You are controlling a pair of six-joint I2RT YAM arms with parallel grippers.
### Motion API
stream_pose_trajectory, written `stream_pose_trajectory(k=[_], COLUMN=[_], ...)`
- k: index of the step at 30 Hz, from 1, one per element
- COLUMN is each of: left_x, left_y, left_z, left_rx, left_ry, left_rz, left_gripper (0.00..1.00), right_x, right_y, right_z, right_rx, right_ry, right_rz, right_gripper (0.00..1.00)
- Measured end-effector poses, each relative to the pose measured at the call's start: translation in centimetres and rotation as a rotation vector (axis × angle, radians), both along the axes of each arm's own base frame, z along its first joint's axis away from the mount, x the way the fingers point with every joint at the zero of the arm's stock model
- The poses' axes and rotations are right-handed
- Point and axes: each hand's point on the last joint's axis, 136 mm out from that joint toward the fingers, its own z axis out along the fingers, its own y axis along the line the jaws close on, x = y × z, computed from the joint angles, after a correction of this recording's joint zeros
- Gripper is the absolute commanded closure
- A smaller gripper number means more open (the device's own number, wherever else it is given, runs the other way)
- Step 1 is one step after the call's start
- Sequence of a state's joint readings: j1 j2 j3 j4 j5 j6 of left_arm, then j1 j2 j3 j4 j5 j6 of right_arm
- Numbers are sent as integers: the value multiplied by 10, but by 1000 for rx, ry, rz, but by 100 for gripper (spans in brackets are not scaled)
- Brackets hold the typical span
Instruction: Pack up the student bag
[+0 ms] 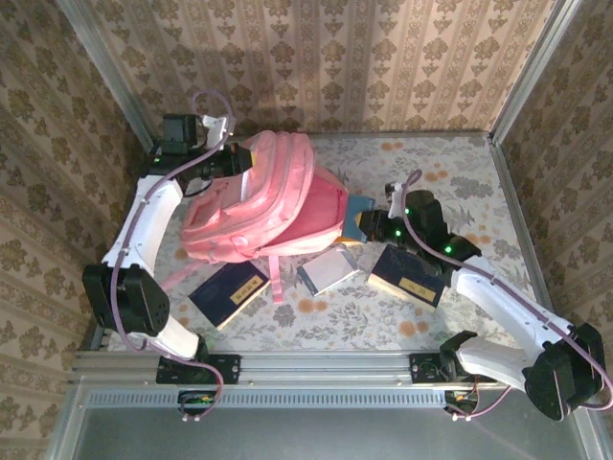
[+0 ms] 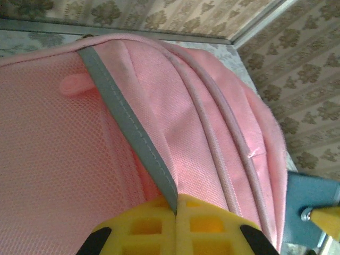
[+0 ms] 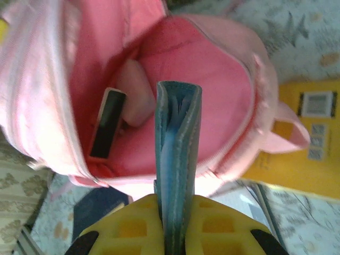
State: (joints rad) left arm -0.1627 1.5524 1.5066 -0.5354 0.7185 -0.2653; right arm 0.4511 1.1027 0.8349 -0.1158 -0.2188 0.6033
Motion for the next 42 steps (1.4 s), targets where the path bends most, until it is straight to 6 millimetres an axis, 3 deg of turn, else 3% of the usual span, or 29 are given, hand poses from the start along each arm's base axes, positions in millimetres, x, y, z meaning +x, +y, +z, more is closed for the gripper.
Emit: stream_pose_trajectory(k=[3, 6, 10, 16, 21, 26, 33, 40, 42], left_x=[-7, -9, -4, 0, -1, -2, -1, 3, 4], left_y=[-7, -8, -3, 0, -2, -3, -4, -3, -2], left_z=[0, 1, 6, 23, 28, 30, 31, 32, 31], left_rx=[-62, -130, -230, -330, -352, -362, -392, -428, -436], left_ry=[-19, -29, -28, -31, -31, -31, -19, -15, -10], left_rz=[-40, -47, -30, -37, -49, -55, -57, -56, -53], left_gripper=[100, 100, 100, 100, 100, 100, 100, 100, 100], right_x=[11, 22, 38, 71, 99, 112, 115, 111, 113], right_y=[11, 25, 44, 56, 78, 106, 164, 231, 250], right_z=[21, 24, 2, -37, -46, -43, -36, -72, -75], right_rx=[40, 80, 146, 255, 361, 430, 477, 481, 470], right_ry=[-37, -21, 64, 201, 247, 259, 254, 319, 317], right_rz=[31, 60, 85, 85, 144, 234, 339, 357, 362], right_gripper=[100, 100, 100, 100, 100, 100, 94, 94, 88])
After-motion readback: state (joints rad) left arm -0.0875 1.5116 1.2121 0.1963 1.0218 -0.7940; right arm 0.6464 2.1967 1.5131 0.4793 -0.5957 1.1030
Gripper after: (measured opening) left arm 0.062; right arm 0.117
